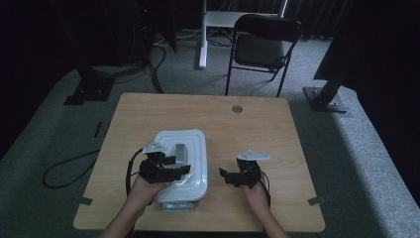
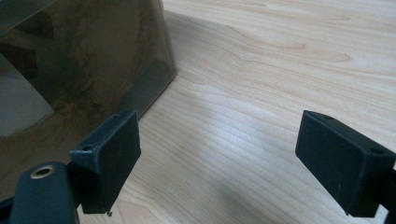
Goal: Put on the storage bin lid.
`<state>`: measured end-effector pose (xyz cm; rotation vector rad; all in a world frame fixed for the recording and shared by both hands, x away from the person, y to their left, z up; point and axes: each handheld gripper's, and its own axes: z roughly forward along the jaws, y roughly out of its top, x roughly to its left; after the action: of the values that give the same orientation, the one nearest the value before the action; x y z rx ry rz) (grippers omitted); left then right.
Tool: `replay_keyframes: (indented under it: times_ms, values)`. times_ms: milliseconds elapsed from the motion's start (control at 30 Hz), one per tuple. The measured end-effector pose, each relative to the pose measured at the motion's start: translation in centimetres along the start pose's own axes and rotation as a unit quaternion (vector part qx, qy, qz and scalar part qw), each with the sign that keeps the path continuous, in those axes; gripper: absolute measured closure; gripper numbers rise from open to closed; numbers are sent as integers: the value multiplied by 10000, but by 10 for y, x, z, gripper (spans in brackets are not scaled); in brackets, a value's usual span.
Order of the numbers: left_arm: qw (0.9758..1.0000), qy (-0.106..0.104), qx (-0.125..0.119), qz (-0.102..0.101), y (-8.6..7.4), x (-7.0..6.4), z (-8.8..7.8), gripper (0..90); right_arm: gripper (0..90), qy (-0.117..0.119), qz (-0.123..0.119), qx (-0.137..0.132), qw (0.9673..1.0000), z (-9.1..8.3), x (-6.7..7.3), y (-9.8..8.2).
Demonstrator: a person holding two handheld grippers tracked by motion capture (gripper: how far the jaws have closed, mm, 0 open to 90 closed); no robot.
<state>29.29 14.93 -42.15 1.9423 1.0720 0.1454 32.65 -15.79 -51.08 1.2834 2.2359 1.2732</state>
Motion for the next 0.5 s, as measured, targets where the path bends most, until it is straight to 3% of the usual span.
replay_keyframes:
  times_ms: [100,233,300,333,367,500]
  values:
    - [9998,15,101,155,1,-3,3,296,133,-47,-15,17,10000,0,-1,-1]
    - [9997,17,144,179,1,-4,5,299,133,-51,1,60,10000,2,-1,-3]
    - [9988,266,178,382,0,-9,6,330,133,-66,-22,123,9999,3,0,-5]
    - [9988,266,178,382,0,-9,6,331,133,-51,-19,124,9999,4,0,-5]
    - [9973,468,211,533,-1,-15,8,330,133,-47,-14,133,9999,4,0,-6]
    - [9962,578,262,593,0,-17,10,329,133,-58,-15,149,9999,4,2,-6]
